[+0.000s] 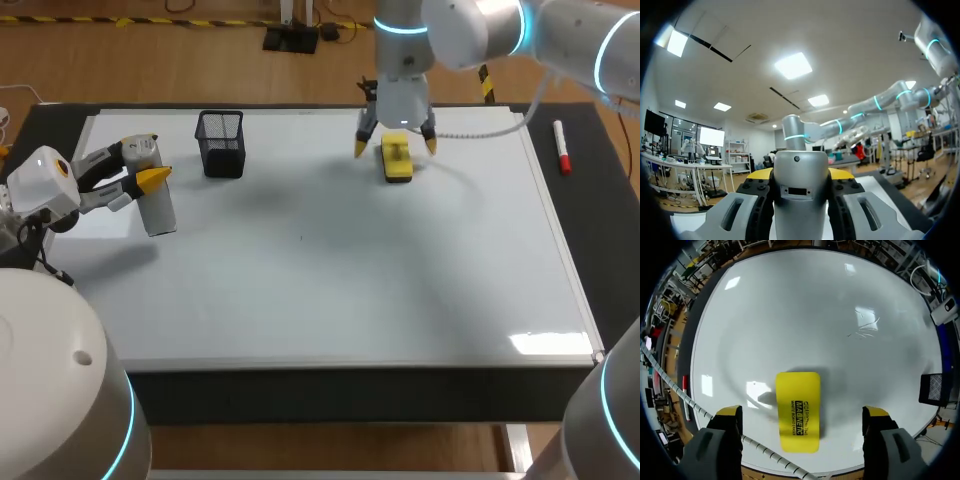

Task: Pick up the inspection probe, press it on each red-marked spot on the whiteboard one by one, put down the probe, pick up the eraser, and wipe off all the red marks.

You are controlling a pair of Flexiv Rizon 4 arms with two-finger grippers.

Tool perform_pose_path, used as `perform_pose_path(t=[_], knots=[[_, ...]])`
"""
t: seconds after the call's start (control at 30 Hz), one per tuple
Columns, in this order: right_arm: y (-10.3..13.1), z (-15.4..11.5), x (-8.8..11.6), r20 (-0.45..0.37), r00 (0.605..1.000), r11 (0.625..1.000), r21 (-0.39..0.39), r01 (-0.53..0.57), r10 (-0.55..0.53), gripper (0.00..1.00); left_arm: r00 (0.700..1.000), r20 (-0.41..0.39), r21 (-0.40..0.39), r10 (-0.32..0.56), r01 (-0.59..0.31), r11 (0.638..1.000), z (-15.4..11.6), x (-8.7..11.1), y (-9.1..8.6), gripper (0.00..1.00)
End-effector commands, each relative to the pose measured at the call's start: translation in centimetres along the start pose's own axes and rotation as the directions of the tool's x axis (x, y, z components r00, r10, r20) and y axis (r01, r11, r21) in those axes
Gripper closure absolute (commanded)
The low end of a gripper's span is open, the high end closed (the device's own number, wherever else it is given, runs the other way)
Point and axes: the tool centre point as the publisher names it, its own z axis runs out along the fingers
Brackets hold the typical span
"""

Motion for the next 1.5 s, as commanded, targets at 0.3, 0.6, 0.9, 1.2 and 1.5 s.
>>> perform_pose_path(t=[0.3,0.6,0.9,1.2,1.5], knots=[[1.6,-2.2,1.8,0.195,0.962,0.982,-0.023,-0.188,0.189,0.0,1.0,-0.001,0.0,0.0,0.0,1.0,0.0,0.0,-0.1,1.0],[1.3,-4.3,2.2,0.398,0.819,0.909,-0.125,-0.397,0.413,0.0,1.0,-0.001,0.0,0.0,0.0,1.0,0.0,0.0,-0.1,1.0],[-0.1,-7.4,2.3,0.418,0.688,0.799,-0.205,-0.565,0.593,0.0,1.0,-0.001,0.0,0.0,0.0,1.0,0.0,0.0,-0.1,1.0],[-1.7,-10.1,3.0,0.352,0.581,0.678,-0.323,-0.66,0.734,0.0,1.0,-0.001,0.0,0.0,0.0,1.0,0.0,0.0,-0.1,1.0],[-2.1,-12.4,3.8,0.436,0.532,0.68,-0.342,-0.648,0.726,0.0,1.0,-0.001,0.0,0.0,0.0,1.0,0.0,0.0,-0.1,1.0]])
